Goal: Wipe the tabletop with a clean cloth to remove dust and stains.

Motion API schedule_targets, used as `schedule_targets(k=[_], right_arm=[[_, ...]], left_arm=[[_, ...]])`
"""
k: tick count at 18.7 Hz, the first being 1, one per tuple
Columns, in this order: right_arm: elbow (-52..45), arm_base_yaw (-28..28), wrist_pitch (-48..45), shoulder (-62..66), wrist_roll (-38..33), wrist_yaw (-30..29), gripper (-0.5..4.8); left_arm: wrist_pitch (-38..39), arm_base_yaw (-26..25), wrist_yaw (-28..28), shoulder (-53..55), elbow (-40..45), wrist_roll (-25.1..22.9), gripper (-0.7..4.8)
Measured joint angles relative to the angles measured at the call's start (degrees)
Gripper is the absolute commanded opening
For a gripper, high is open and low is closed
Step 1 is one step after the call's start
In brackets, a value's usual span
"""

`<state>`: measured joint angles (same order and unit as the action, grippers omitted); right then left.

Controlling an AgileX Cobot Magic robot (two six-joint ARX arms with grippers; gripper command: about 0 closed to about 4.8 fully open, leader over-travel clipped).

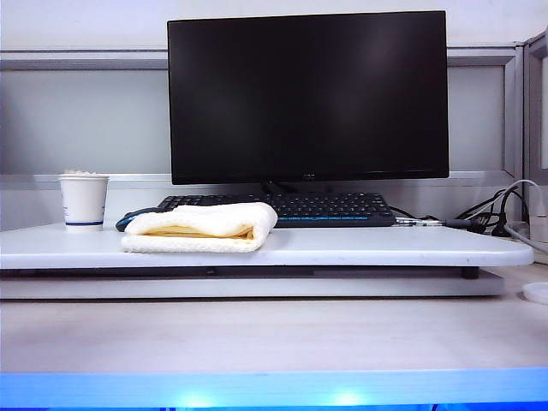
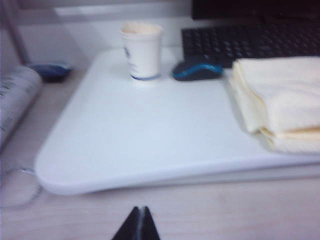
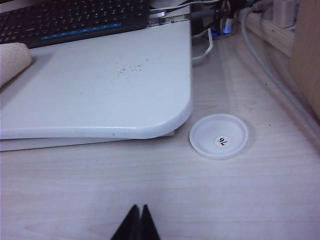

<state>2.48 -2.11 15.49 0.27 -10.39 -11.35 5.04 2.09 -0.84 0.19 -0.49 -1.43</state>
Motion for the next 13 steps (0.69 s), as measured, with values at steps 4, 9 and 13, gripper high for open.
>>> schedule_targets(k=[4, 9, 13], right_arm=[[0.0, 0.0, 0.0, 0.0, 0.0, 0.0, -0.06], [0.0, 0.0, 0.0, 0.0, 0.0, 0.0, -0.05], [0.0, 0.0, 0.0, 0.0, 0.0, 0.0, -0.06]], left_arm=[[-1.1, 0.0, -0.3, 0.0, 0.0, 0.0, -0.04], [-1.2, 0.0, -0.4, 0.0, 0.0, 0.0, -0.03], [-1.4, 0.0, -0.5, 0.0, 0.0, 0.1, -0.03]])
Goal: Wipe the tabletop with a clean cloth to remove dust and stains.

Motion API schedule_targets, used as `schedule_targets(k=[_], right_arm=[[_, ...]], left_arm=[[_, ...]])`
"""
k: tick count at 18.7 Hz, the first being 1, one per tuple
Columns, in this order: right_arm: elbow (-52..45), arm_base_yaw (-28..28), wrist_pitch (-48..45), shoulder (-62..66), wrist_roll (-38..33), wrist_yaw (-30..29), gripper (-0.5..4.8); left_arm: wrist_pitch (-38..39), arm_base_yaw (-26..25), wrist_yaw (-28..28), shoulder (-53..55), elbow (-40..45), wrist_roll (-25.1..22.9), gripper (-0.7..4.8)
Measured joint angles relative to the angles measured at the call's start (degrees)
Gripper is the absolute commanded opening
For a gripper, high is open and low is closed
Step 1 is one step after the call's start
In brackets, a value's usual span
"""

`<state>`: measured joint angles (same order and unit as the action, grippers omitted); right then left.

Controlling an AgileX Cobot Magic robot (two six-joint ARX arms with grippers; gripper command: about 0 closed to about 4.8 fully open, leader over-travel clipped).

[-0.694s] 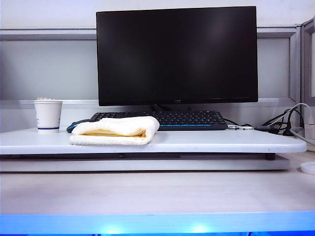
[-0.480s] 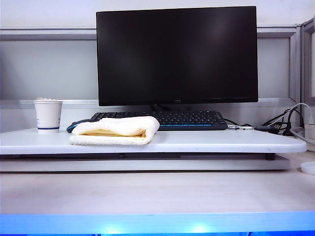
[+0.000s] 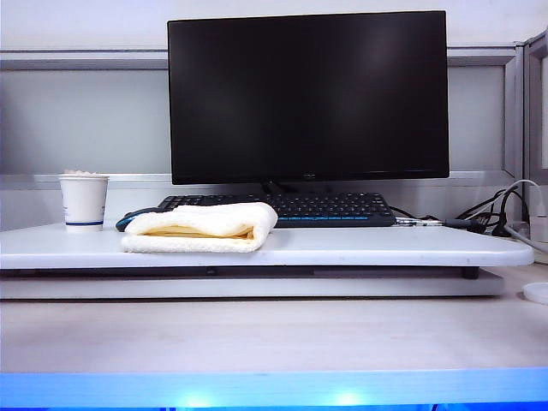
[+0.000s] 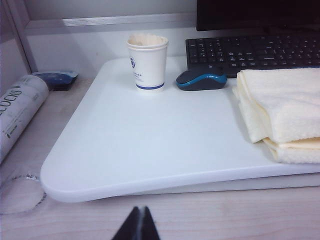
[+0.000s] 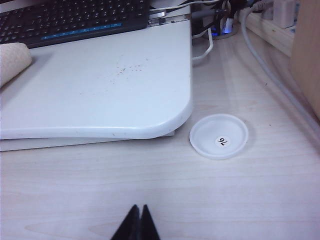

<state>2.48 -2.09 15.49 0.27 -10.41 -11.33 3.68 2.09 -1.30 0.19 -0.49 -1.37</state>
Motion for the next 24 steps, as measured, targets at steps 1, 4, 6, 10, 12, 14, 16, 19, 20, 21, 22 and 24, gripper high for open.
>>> schedule_targets(k=[1, 4, 6, 10, 12, 14, 16, 19, 20, 21, 22, 24], right_arm=[[0.0, 0.0, 0.0, 0.0, 0.0, 0.0, -0.06], [0.0, 0.0, 0.0, 0.0, 0.0, 0.0, -0.06], [0.0, 0.0, 0.0, 0.0, 0.0, 0.0, -0.06], [0.0, 0.1, 0.0, 0.0, 0.0, -0.4, -0.05], [0.0, 0.1, 0.0, 0.0, 0.0, -0.6, -0.05], [0.0, 0.1, -0.1, 0.0, 0.0, -1.7, 0.53], [0.0, 0.1, -0.7, 0.0, -0.1, -4.4, 1.61], [-0.2, 0.5, -5.2, 0.0, -3.9, -7.8, 2.29], [-0.2, 0.6, -6.8, 0.0, -5.2, -7.9, 2.78], [0.0, 1.4, -9.1, 0.0, -7.6, -7.9, 3.0], [0.3, 1.9, -9.2, 0.0, -8.1, -7.9, 3.37], [2.4, 3.9, -8.9, 0.3, -8.7, -7.9, 3.49]], left_arm=[[0.0, 0.0, 0.0, 0.0, 0.0, 0.0, -0.03], [0.0, 0.0, 0.0, 0.0, 0.0, 0.0, -0.03], [0.0, 0.0, 0.0, 0.0, 0.0, 0.0, -0.03], [0.0, 0.0, 0.2, 0.0, 0.0, 0.0, -0.04], [0.0, 0.0, 1.0, 0.0, 0.0, 0.0, -0.04], [0.0, 0.0, 2.4, 0.0, 0.0, 0.0, -0.04], [0.0, 0.0, 4.6, 0.0, 0.0, 0.0, -0.05], [0.0, 0.0, 8.9, 0.0, 0.0, 0.0, -0.05], [0.0, 0.0, 9.9, 0.0, 0.0, 0.0, -0.05], [0.0, 0.0, 11.5, 0.0, 0.0, 0.0, -0.05], [0.0, 0.0, 12.3, 0.0, 0.0, 0.0, -0.05], [0.0, 0.0, 14.5, 0.0, 0.0, 0.0, -0.05]])
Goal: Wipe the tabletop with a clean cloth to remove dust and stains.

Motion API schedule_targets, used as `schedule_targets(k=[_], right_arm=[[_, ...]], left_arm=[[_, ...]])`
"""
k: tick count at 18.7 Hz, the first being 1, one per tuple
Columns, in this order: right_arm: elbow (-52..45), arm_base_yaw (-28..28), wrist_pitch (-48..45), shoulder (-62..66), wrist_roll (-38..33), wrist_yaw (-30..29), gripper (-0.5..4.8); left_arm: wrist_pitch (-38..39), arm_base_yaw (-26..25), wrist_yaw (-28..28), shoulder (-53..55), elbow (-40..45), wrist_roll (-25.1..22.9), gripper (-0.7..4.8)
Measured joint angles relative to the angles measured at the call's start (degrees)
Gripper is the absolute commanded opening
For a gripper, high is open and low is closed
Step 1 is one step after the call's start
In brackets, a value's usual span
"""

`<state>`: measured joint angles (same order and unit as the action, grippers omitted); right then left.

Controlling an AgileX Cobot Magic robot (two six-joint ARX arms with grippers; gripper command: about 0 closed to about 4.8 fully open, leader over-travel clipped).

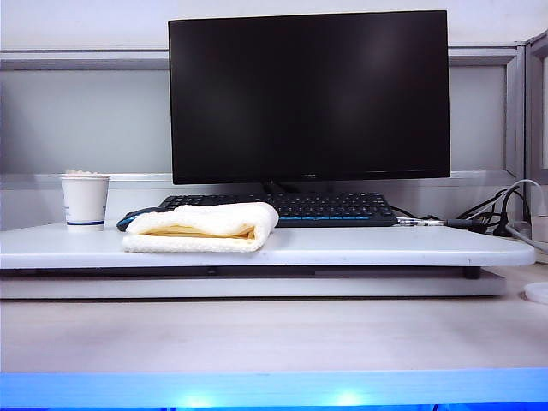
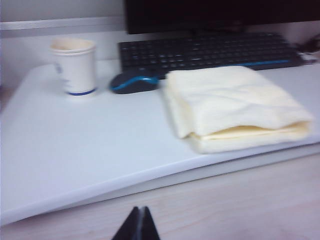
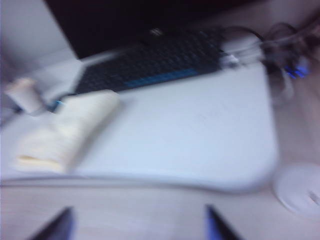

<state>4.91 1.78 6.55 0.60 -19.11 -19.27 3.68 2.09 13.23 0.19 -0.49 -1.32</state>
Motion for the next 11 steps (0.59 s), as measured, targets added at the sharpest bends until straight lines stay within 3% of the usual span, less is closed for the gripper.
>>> schedule_targets(k=[2, 7, 11], right_arm=[[2.3, 2.3, -0.1, 1.8, -0.2, 0.1, 3.54], [8.0, 8.2, -2.6, 12.5, -1.0, 0.2, 4.37], [13.1, 14.0, -11.2, 27.4, -2.4, 0.2, 4.43]], left_arm=[[0.0, 0.0, 2.1, 0.0, 0.0, 0.1, -0.05], [0.0, 0.0, 4.6, 0.0, 0.0, 0.1, -0.05], [0.0, 0.0, 4.6, 0.0, 0.0, 0.1, -0.05]])
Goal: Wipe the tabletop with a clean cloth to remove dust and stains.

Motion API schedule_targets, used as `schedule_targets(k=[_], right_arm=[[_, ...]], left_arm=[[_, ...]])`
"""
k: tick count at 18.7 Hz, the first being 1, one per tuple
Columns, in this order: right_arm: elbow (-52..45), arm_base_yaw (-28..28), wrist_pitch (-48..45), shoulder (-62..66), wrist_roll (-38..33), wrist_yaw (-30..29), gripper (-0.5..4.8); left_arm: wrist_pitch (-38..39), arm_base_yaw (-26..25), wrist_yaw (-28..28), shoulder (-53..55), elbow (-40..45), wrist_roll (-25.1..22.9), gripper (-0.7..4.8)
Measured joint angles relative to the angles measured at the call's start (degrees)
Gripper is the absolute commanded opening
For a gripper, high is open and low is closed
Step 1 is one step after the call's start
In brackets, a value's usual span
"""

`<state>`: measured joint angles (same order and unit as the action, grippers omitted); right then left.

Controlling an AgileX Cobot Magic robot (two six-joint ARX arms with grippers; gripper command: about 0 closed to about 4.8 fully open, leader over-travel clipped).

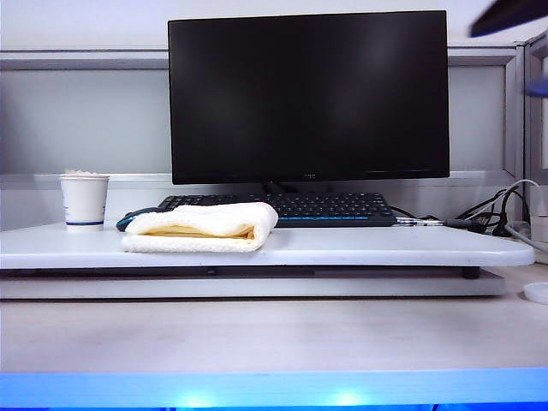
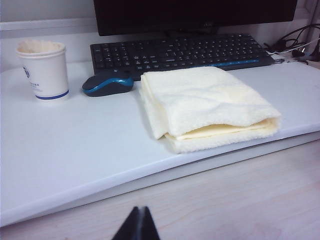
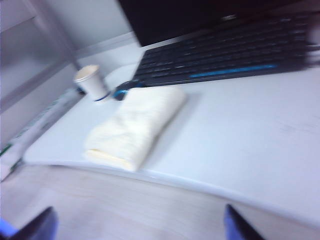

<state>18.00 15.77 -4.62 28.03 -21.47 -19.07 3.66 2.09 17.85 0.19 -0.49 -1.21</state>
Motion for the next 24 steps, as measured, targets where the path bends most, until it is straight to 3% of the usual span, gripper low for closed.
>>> schedule_targets(k=[6, 10, 19, 24], right_arm=[[11.0, 6.6, -10.0, 25.6, -0.1, 1.0, 4.43], [19.5, 7.4, -15.3, 42.4, -1.0, -0.2, 4.43], [38.9, 10.6, -17.0, 67.2, -3.8, -2.8, 4.41], [45.2, 11.9, -16.5, 77.5, -7.6, -3.0, 4.41]], left_arm=[[0.0, 0.0, 1.0, 0.0, 0.0, 0.0, -0.05], [0.0, 0.0, 3.3, 0.0, 0.0, 0.0, -0.05], [0.0, 0.0, 3.6, 0.0, 0.0, 0.0, -0.05], [0.0, 0.0, 3.6, 0.0, 0.0, 0.0, -0.05]])
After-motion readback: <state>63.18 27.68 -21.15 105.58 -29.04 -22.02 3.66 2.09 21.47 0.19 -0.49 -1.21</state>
